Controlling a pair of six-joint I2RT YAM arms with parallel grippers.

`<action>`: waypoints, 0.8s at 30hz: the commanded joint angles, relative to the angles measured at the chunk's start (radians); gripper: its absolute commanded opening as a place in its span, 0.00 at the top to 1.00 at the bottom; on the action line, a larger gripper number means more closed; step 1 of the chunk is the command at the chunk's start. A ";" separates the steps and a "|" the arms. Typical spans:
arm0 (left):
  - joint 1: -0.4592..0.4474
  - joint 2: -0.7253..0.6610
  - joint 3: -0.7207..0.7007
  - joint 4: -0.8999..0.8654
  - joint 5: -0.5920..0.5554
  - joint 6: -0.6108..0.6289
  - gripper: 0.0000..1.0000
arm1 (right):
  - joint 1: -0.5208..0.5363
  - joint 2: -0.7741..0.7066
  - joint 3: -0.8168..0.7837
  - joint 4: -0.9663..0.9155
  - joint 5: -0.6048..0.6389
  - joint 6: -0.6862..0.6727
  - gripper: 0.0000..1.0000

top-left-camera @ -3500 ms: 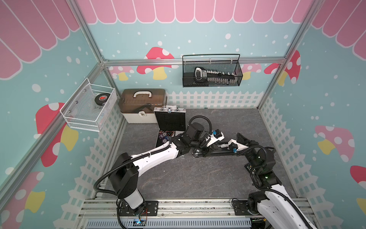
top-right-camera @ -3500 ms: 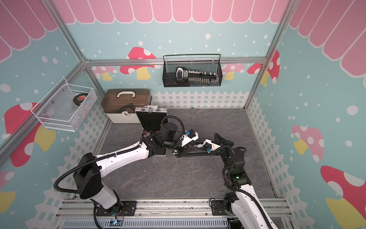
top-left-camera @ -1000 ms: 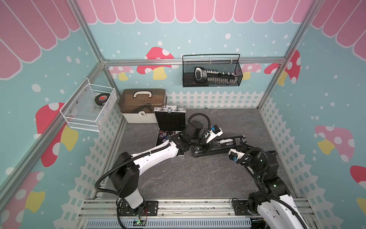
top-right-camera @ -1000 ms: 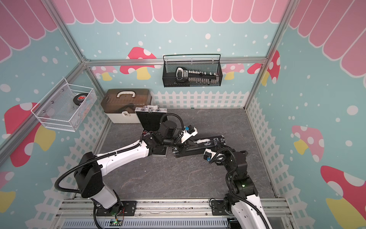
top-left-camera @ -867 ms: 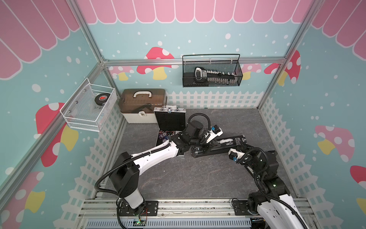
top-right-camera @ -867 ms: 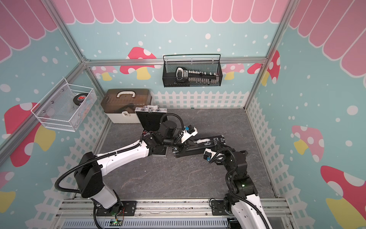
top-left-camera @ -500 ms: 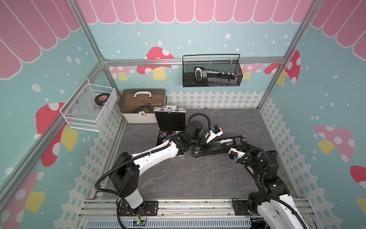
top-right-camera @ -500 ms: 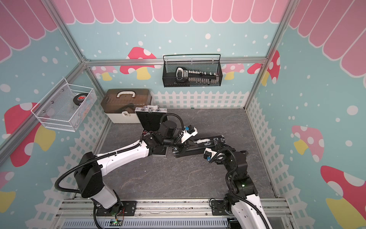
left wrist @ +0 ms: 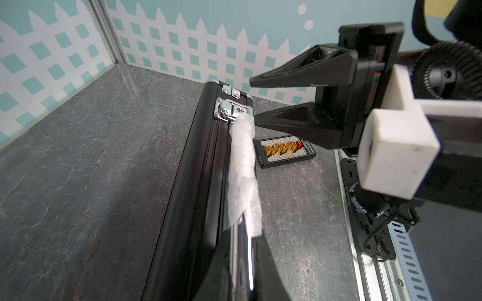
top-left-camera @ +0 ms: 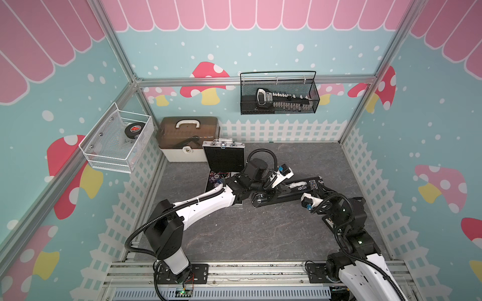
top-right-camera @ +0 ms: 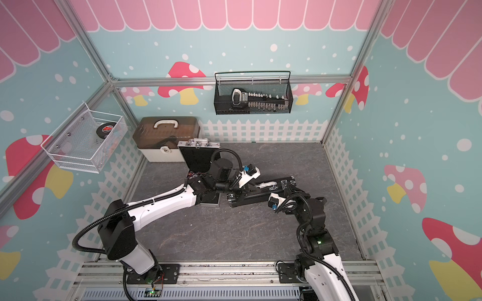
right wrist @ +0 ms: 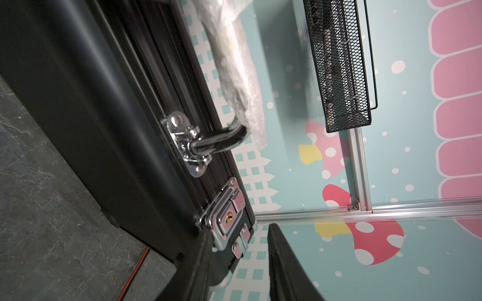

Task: Open the poker set cases
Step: Open the fastener on the poker set case.

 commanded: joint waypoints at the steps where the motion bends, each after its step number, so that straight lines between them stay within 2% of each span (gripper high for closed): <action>1: -0.034 0.012 0.025 -0.011 0.127 -0.012 1.00 | -0.002 0.010 -0.018 0.058 -0.003 -0.058 0.64; 7: -0.038 0.015 0.034 -0.022 0.138 -0.006 1.00 | -0.002 0.050 -0.023 0.118 0.001 -0.088 0.64; 24: -0.054 0.007 0.030 -0.048 0.177 0.014 1.00 | -0.002 0.118 -0.011 0.362 0.062 -0.039 0.68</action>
